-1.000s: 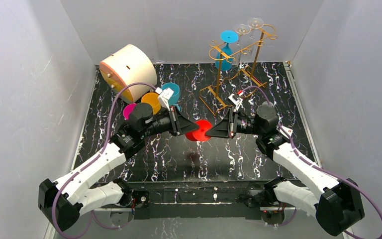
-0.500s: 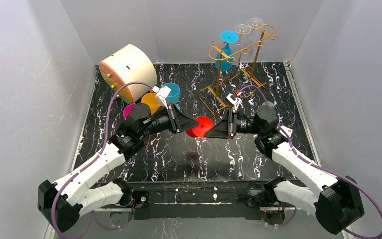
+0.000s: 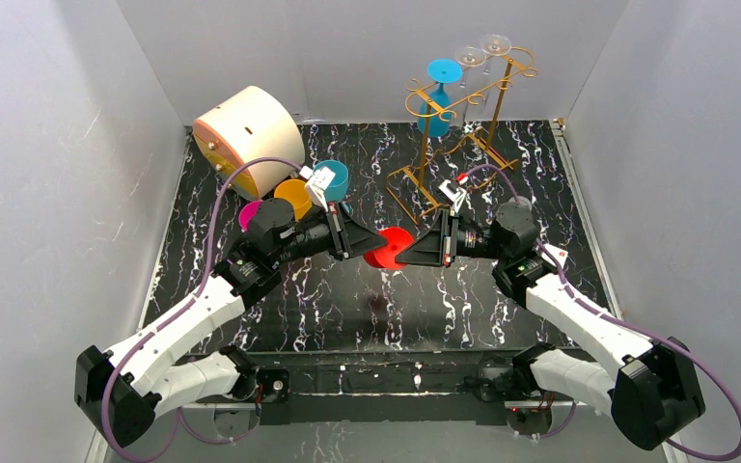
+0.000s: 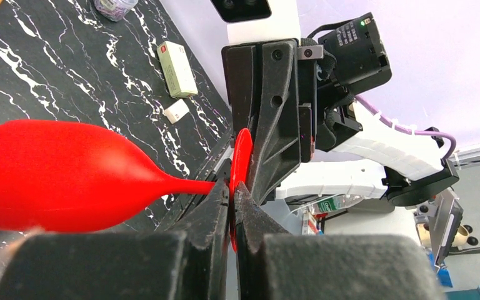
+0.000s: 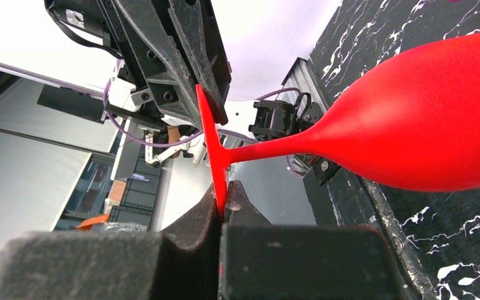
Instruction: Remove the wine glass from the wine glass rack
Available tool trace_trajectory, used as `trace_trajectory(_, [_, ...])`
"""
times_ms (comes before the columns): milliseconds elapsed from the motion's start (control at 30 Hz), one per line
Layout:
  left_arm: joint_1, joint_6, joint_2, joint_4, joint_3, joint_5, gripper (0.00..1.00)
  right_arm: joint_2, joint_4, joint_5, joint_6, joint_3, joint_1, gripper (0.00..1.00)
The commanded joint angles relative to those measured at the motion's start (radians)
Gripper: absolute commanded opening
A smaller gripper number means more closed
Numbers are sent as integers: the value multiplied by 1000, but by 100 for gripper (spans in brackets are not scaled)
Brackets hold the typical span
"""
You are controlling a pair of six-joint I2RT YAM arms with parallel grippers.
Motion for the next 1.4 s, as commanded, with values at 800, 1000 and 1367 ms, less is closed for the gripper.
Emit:
trace_trajectory(800, [-3, 203, -77, -369, 185, -147, 70, -147, -253, -71, -710, 21, 7, 1])
trace_trajectory(1000, [-3, 183, -73, -578, 245, -438, 72, -161, -334, -130, -988, -6, 17, 1])
trace_trajectory(1367, [11, 83, -26, -776, 375, -620, 98, -286, -792, -84, -2122, -18, 79, 1])
